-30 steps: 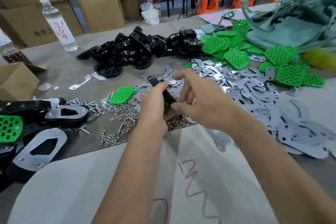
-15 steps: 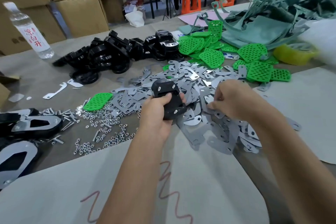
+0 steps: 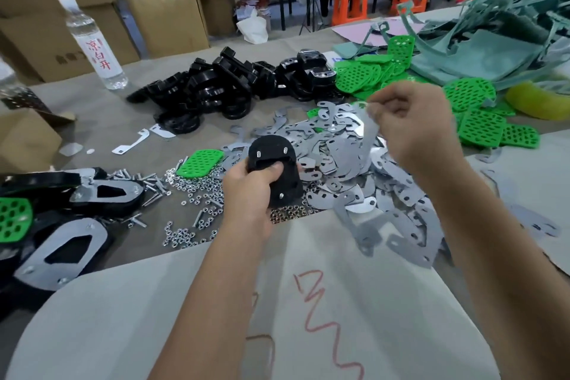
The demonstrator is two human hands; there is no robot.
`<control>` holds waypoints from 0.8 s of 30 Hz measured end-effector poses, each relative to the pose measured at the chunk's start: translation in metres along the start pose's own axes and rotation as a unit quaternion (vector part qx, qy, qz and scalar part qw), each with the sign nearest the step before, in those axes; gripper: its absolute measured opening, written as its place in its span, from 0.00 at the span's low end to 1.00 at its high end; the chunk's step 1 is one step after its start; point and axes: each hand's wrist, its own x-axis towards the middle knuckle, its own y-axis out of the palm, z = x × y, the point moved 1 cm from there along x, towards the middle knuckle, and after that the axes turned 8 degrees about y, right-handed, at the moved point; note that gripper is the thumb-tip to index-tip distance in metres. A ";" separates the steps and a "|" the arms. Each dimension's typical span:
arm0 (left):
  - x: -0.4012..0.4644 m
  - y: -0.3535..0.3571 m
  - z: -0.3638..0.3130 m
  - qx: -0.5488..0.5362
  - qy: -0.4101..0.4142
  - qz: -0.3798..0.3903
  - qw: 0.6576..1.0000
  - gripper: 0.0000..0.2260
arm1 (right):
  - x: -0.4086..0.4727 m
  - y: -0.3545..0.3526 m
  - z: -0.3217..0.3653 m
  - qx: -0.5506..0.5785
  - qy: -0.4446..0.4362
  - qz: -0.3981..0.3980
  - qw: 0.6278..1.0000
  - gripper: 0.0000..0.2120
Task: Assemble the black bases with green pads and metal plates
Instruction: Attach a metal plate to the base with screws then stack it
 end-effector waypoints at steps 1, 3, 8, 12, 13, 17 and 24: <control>0.001 -0.006 -0.001 0.007 0.006 -0.011 1.000 0.10 | -0.003 0.011 0.002 0.066 0.040 0.067 0.995 0.05; 0.003 -0.017 -0.002 0.027 0.023 -0.036 0.999 0.12 | -0.012 0.034 0.004 0.157 0.095 0.169 0.968 0.06; 0.005 -0.032 -0.001 0.056 0.057 -0.061 0.995 0.16 | -0.026 0.081 0.005 0.248 0.111 0.257 0.927 0.05; 0.009 -0.034 0.000 0.072 0.087 -0.064 0.992 0.15 | -0.036 0.100 0.005 0.250 0.067 0.290 0.922 0.10; 0.009 -0.034 0.000 0.077 0.093 -0.063 0.991 0.15 | -0.037 0.101 0.003 0.249 0.058 0.289 0.922 0.11; 0.010 -0.033 0.001 0.035 0.051 -0.080 0.995 0.14 | -0.039 0.097 0.001 0.357 0.089 0.281 0.886 0.12; 0.013 -0.036 0.002 -0.021 0.024 -0.122 0.992 0.13 | -0.038 0.088 0.004 0.360 0.081 0.127 0.921 0.05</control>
